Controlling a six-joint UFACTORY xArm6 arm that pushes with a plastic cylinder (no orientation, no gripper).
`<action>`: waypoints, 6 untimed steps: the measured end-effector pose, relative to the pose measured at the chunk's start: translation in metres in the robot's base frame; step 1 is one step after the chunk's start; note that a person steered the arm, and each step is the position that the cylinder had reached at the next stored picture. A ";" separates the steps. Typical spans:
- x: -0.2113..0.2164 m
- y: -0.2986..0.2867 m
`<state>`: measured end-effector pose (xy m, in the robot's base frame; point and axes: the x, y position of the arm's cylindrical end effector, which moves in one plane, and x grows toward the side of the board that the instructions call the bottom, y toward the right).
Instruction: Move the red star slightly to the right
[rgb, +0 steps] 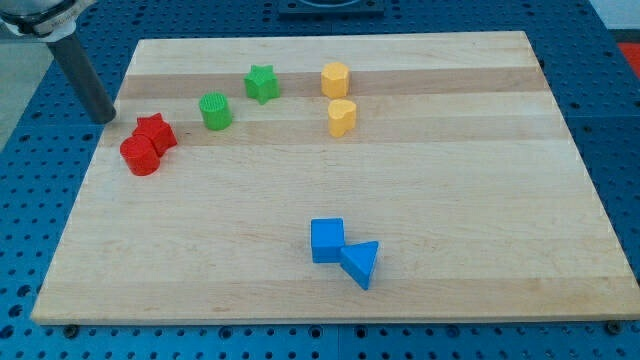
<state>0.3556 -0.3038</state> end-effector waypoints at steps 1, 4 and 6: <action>0.022 0.033; 0.033 0.102; 0.033 0.137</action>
